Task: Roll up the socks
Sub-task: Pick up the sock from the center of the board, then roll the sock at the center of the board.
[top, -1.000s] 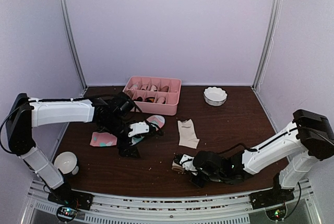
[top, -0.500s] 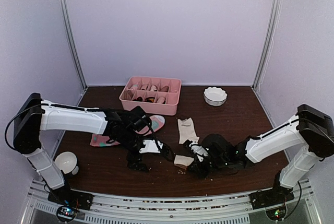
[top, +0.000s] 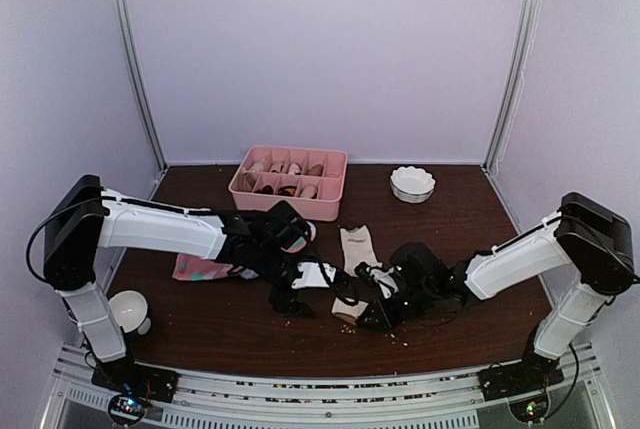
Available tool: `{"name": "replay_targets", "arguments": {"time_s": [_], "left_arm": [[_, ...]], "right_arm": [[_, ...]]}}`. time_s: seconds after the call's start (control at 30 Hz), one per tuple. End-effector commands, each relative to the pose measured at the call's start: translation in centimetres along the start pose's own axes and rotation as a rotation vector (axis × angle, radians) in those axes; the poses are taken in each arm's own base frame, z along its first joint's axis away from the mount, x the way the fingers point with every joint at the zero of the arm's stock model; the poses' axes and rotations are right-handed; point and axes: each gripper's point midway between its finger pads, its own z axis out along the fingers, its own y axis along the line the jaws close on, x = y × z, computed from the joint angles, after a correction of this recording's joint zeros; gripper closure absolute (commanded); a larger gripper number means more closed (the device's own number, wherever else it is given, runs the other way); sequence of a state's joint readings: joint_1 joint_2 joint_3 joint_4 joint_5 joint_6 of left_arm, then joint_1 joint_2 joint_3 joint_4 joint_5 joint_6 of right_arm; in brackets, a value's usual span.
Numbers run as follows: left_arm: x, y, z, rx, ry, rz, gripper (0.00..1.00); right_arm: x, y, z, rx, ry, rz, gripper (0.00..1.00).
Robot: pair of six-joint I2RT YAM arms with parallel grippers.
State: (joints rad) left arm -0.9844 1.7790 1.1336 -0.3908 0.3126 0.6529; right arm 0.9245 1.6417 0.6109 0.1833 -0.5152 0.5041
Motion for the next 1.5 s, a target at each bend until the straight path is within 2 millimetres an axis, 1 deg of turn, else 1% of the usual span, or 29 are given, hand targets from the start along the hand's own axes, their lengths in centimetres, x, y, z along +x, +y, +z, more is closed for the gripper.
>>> {"name": "replay_targets", "arguments": {"time_s": [0.0, 0.13, 0.27, 0.47, 0.57, 0.63, 0.73, 0.83, 0.93, 1.17, 1.23, 1.33, 1.43, 1.47], "left_arm": [[-1.8, 0.4, 1.1, 0.022, -0.050, -0.007, 0.34], [-1.8, -0.2, 1.7, 0.054, -0.058, -0.016, 0.40], [-1.5, -0.7, 2.4, 0.067, -0.056, -0.017, 0.50], [-1.7, -0.7, 3.2, 0.071, -0.060, -0.016, 0.55], [-1.5, -1.1, 3.9, 0.086, -0.050, -0.003, 0.58], [-1.5, -1.3, 4.3, 0.088, -0.042, 0.010, 0.59], [-1.3, -1.0, 4.7, 0.076, -0.030, 0.012, 0.59], [-1.4, -0.7, 4.9, 0.068, -0.025, 0.013, 0.62], [-1.5, -0.5, 4.8, 0.065, -0.026, 0.011, 0.63], [-2.2, -1.2, 4.2, 0.107, -0.053, 0.005, 0.62], [-2.0, -1.4, 4.3, 0.115, -0.047, 0.002, 0.63], [-1.6, -1.6, 4.5, 0.116, -0.034, 0.001, 0.69], [-1.2, -1.6, 4.8, 0.116, -0.019, -0.004, 0.81], [-1.1, -1.6, 4.9, 0.116, -0.017, -0.009, 0.83]], "right_arm": [[1.2, -0.1, 0.8, -0.017, 0.086, 0.055, 1.00], [1.1, 0.0, 1.2, -0.025, 0.112, 0.072, 1.00], [1.2, -0.1, 1.5, -0.031, 0.138, 0.095, 1.00], [0.9, -0.1, 1.4, -0.046, 0.134, 0.117, 1.00], [0.8, -0.2, 1.2, -0.052, 0.132, 0.126, 1.00], [0.8, -0.1, 1.1, -0.055, 0.132, 0.129, 1.00], [0.8, -0.1, 1.0, -0.058, 0.133, 0.127, 1.00], [0.7, 0.0, 0.9, -0.058, 0.139, 0.125, 1.00], [0.7, -0.1, 0.9, -0.057, 0.140, 0.126, 1.00], [0.7, 0.1, 1.2, -0.070, 0.148, 0.139, 1.00], [0.7, 0.1, 1.2, -0.071, 0.148, 0.141, 1.00], [0.7, 0.1, 1.3, -0.072, 0.148, 0.145, 1.00], [0.6, 0.1, 1.3, -0.073, 0.148, 0.148, 1.00], [0.6, 0.1, 1.3, -0.073, 0.148, 0.149, 1.00]]}}
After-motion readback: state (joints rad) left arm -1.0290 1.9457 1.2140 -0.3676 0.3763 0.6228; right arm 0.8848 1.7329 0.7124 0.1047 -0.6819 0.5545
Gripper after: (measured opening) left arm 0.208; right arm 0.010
